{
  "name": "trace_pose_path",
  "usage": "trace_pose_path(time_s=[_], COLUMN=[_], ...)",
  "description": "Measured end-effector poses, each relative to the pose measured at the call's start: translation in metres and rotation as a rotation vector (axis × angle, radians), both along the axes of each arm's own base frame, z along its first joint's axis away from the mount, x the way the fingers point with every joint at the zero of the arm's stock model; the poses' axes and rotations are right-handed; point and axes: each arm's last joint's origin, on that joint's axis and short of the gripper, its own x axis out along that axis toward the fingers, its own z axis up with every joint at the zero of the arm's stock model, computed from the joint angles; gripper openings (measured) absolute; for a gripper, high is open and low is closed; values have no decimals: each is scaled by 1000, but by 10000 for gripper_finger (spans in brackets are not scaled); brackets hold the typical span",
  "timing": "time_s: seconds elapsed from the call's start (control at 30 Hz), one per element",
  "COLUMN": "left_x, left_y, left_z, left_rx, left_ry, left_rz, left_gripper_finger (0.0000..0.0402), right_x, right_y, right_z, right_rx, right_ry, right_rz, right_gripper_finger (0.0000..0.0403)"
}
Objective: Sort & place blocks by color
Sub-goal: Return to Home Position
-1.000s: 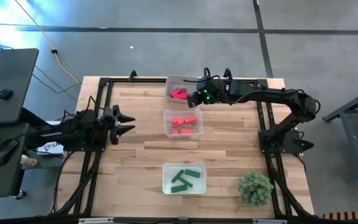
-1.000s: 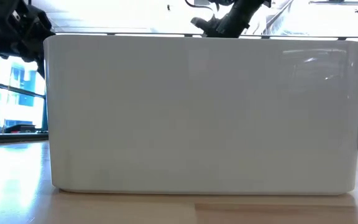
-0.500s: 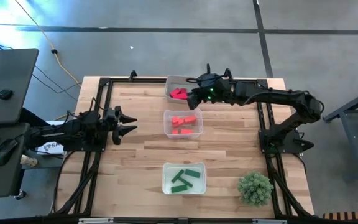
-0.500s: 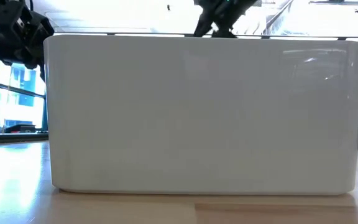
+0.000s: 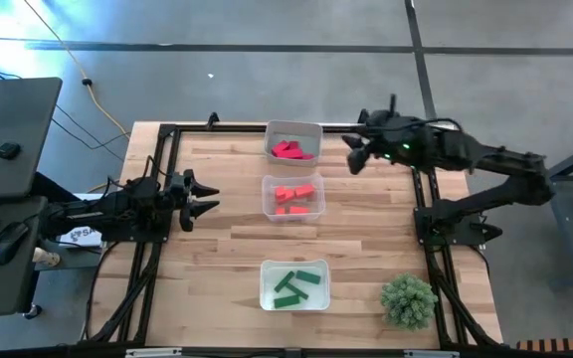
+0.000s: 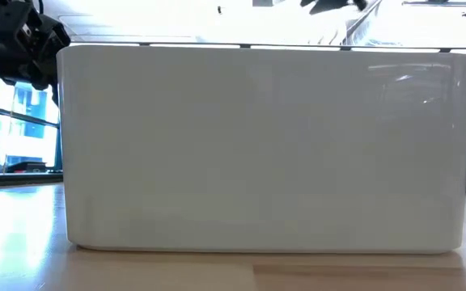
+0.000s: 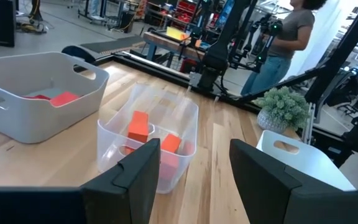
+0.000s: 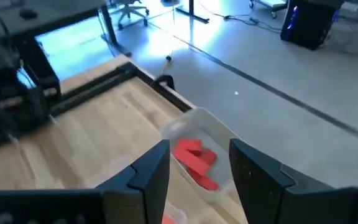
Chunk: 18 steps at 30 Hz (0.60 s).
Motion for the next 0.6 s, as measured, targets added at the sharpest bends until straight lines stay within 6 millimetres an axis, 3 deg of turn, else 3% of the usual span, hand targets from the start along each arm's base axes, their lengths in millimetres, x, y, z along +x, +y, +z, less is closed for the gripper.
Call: trace_pose_path(time_s=[0.17,0.3,0.43,0.6], left_x=[0,0,0,0], left_y=[0,0,0,0], left_z=[0,0,0,0], left_rx=[0,0,0,0], left_ry=[0,0,0,-1], left_rz=[0,0,0,0], left_gripper_finger=[184,184,184,184], right_x=[-22,-37,-60,-83], right_y=[18,26,27,32], right_z=[-1,-19,-50,-80], right_rx=[-33,-52,-6,50], right_ry=[106,152,43,-164], right_rz=[38,35,45,204], right_gripper_finger=[156,156,156,156])
